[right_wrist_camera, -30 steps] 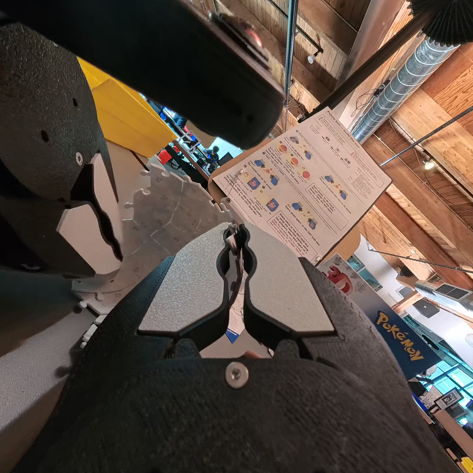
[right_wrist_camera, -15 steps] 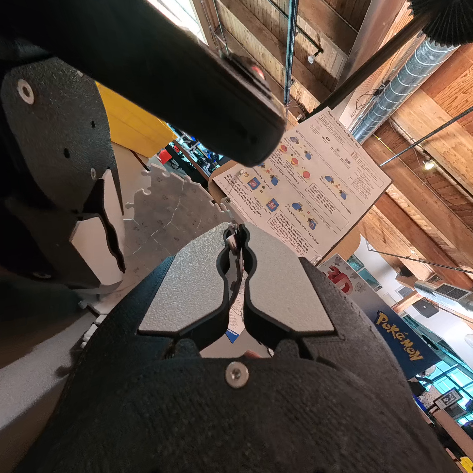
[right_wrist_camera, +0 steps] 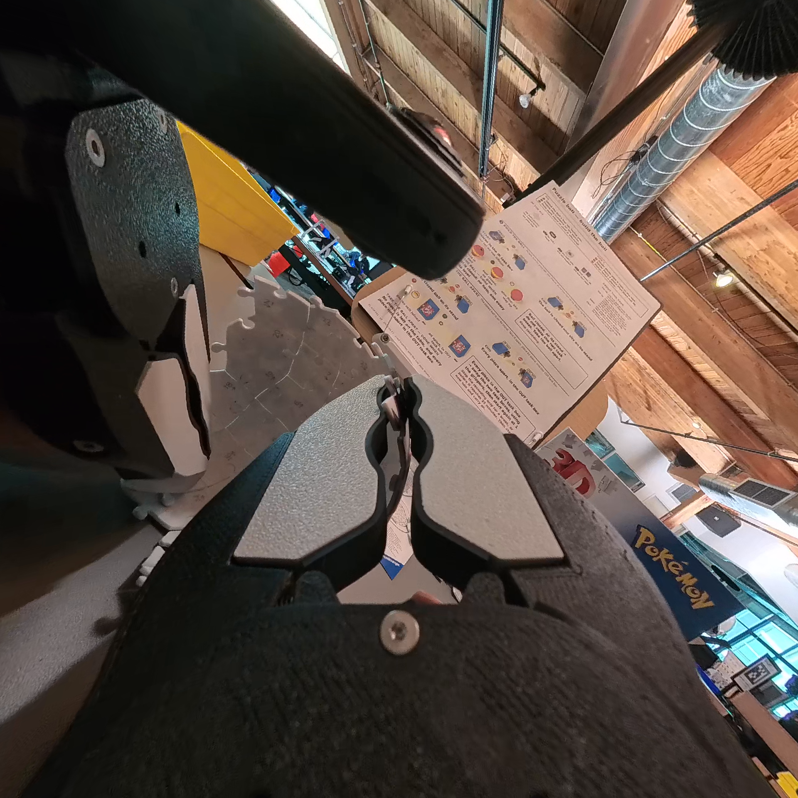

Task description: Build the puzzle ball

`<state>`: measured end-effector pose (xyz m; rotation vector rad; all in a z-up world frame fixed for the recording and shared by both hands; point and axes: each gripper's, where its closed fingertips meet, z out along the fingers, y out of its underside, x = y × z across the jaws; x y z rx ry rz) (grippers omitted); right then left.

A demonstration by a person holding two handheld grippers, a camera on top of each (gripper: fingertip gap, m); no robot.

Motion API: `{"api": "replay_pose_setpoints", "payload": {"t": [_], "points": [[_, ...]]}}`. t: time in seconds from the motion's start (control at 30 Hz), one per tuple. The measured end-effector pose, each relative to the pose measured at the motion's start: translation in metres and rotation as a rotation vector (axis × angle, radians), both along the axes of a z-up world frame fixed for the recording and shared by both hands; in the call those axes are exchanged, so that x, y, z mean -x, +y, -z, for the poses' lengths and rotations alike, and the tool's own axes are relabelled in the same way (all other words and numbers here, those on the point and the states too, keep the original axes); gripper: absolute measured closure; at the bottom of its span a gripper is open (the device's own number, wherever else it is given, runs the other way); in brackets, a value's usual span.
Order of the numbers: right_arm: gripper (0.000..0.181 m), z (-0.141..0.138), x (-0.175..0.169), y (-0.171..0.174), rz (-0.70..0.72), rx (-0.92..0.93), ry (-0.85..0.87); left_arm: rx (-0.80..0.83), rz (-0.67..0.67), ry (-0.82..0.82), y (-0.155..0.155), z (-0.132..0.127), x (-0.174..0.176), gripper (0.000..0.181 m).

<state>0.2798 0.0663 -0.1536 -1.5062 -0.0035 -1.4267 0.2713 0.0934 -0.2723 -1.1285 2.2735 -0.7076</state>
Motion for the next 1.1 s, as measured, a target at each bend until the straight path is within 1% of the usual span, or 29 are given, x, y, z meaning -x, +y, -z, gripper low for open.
{"api": "replay_pose_setpoints", "payload": {"t": [0.13, 0.2, 0.33, 0.47, 0.6, 0.73, 0.97, 1.1], "points": [[0.176, 0.0, 0.0, 0.0, 0.0, 0.0, 0.001, -0.033, 0.025, -0.018, 0.0, 0.0, -0.002, 0.181], [0.176, 0.0, 0.0, 0.0, 0.001, 0.0, 0.002, -0.03, 0.017, -0.013, 0.0, 0.0, -0.002, 0.181], [0.176, 0.0, 0.0, 0.0, 0.002, -0.001, 0.002, 0.02, -0.014, -0.003, 0.0, 0.0, -0.002, 0.181], [0.176, 0.0, 0.0, 0.0, 0.002, -0.003, 0.003, 0.038, -0.005, -0.025, 0.0, 0.0, -0.002, 0.181], [0.176, 0.0, 0.0, -0.001, 0.003, -0.003, 0.004, 0.103, -0.016, -0.041, 0.0, -0.002, -0.003, 0.181], [0.176, 0.0, 0.0, -0.001, 0.002, -0.003, 0.004, 0.054, 0.0, -0.124, 0.003, -0.011, -0.003, 0.181], [0.176, 0.0, 0.0, 0.0, 0.0, -0.003, 0.002, 0.03, 0.057, -0.089, -0.005, -0.005, 0.001, 0.181], [0.176, 0.0, 0.0, 0.0, 0.001, -0.003, 0.002, -0.011, 0.07, -0.066, -0.004, 0.0, 0.001, 0.181]]}}
